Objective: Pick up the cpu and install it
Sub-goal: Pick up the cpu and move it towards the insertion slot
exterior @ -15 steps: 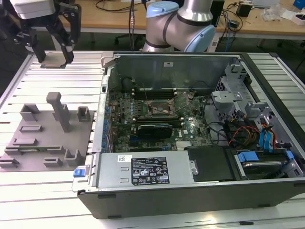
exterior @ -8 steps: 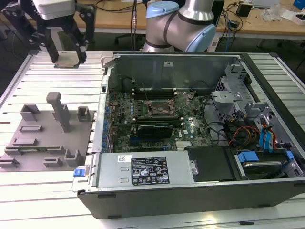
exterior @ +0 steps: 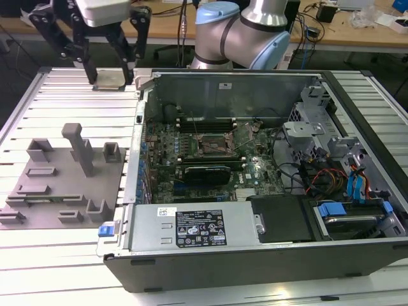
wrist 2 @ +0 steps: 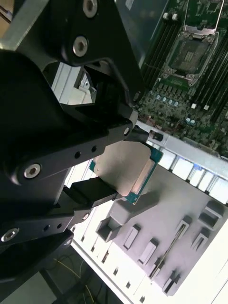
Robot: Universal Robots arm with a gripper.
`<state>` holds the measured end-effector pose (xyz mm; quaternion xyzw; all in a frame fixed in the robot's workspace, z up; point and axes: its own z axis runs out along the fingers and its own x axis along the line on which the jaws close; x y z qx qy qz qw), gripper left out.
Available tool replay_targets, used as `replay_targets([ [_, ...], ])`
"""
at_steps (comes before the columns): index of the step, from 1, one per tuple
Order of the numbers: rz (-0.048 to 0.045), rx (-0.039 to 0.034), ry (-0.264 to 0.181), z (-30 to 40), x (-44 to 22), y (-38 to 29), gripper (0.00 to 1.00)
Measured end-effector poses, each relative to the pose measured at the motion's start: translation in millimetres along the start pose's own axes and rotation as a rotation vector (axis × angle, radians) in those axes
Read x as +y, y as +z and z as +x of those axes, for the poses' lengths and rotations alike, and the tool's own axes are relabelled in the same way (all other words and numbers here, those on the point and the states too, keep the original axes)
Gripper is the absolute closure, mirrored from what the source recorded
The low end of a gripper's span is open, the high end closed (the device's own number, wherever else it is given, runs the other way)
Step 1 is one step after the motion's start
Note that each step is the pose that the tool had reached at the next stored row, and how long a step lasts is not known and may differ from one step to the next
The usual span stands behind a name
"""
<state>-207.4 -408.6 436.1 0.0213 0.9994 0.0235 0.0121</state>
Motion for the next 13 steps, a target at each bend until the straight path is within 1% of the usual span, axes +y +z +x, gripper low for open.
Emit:
replay_targets([
  [2,0.0000,0.0000,0.000,-6.2,0.3,0.2,0.45],
  [3,0.0000,0.0000,0.000,-10.8,0.5,0.3,0.45],
  [8,-0.0001,-0.0001,0.000,-24.6,1.1,0.7,0.45],
  [12,0.0000,0.0000,0.000,-37.9,1.6,1.0,0.45],
  [13,0.0000,0.0000,0.000,-43.9,1.9,1.1,0.45],
])
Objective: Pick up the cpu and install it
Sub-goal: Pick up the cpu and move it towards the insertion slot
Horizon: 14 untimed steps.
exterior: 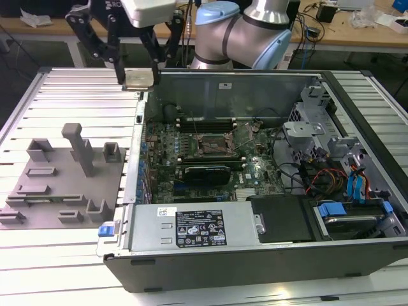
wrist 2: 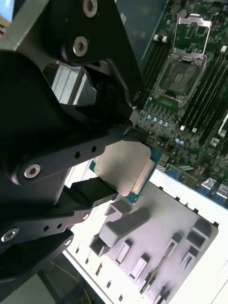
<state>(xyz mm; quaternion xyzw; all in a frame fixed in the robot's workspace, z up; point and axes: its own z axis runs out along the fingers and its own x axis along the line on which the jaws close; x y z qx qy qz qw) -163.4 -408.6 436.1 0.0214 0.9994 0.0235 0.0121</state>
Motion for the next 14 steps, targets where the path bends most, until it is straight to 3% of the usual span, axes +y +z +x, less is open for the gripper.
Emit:
replay_targets([
  [4,0.0000,0.0000,0.000,-19.2,0.8,0.5,0.45],
  [5,-0.0001,0.0000,0.000,-27.8,1.2,0.7,0.45],
  [11,0.0000,0.0001,0.000,-56.4,2.3,1.5,0.45],
  [12,0.0000,0.0002,0.000,-63.5,2.7,1.6,0.45],
  [14,0.0001,0.0003,0.000,-86.0,3.6,2.1,0.45],
])
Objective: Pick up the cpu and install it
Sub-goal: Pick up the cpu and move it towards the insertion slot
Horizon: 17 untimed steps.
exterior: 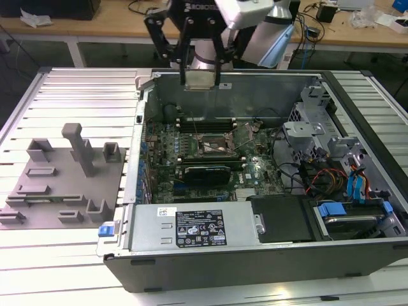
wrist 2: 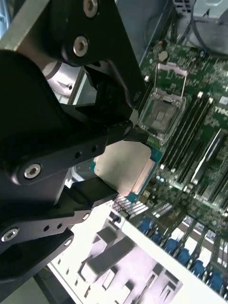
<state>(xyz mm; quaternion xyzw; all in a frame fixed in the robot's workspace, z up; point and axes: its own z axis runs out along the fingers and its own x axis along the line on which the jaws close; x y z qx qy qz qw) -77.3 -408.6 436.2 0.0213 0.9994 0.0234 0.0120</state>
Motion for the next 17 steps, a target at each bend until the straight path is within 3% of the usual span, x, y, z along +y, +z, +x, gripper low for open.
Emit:
replay_targets([
  [5,-0.0002,0.0009,0.000,-26.5,1.1,0.7,0.45],
  [12,-0.0020,0.0009,0.000,-27.8,1.1,3.6,0.45],
  [17,-0.0030,0.0010,0.000,-29.5,2.5,15.0,0.45],
])
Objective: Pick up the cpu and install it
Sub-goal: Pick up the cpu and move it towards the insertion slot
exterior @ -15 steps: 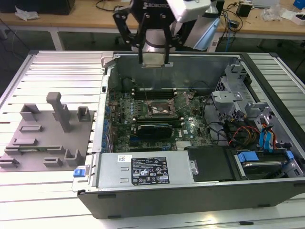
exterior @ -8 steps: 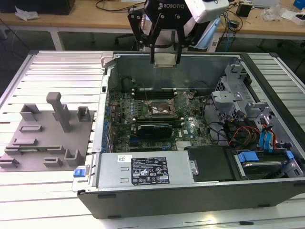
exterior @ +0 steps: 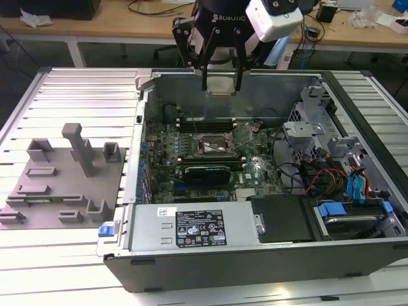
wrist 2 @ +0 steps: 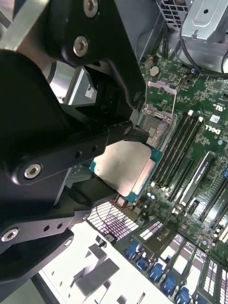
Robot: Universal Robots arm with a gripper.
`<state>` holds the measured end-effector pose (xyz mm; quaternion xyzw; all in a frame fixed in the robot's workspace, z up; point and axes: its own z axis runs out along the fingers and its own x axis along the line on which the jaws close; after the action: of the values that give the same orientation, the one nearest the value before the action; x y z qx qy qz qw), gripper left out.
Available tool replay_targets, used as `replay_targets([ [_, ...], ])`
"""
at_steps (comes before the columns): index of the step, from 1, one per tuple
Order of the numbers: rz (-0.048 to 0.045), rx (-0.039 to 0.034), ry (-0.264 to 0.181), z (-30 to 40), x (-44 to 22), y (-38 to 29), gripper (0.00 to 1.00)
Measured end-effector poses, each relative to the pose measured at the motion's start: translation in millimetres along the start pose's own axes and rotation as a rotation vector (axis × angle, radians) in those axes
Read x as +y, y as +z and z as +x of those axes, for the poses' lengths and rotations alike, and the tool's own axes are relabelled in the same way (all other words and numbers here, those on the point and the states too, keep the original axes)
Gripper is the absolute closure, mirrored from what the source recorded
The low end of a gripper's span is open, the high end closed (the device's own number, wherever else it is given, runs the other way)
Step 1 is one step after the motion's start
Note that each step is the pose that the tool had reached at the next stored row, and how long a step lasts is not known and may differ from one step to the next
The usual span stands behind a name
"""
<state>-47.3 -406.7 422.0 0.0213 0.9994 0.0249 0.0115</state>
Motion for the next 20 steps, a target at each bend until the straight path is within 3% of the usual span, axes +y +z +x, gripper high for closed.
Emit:
replay_targets([
  [9,0.0000,0.0000,-0.001,-4.4,11.3,13.7,0.45],
  [16,-0.0001,0.0002,-0.004,-6.1,21.4,29.4,0.45],
  [20,-0.0002,0.0002,-0.004,-6.7,22.5,39.6,0.45],
])
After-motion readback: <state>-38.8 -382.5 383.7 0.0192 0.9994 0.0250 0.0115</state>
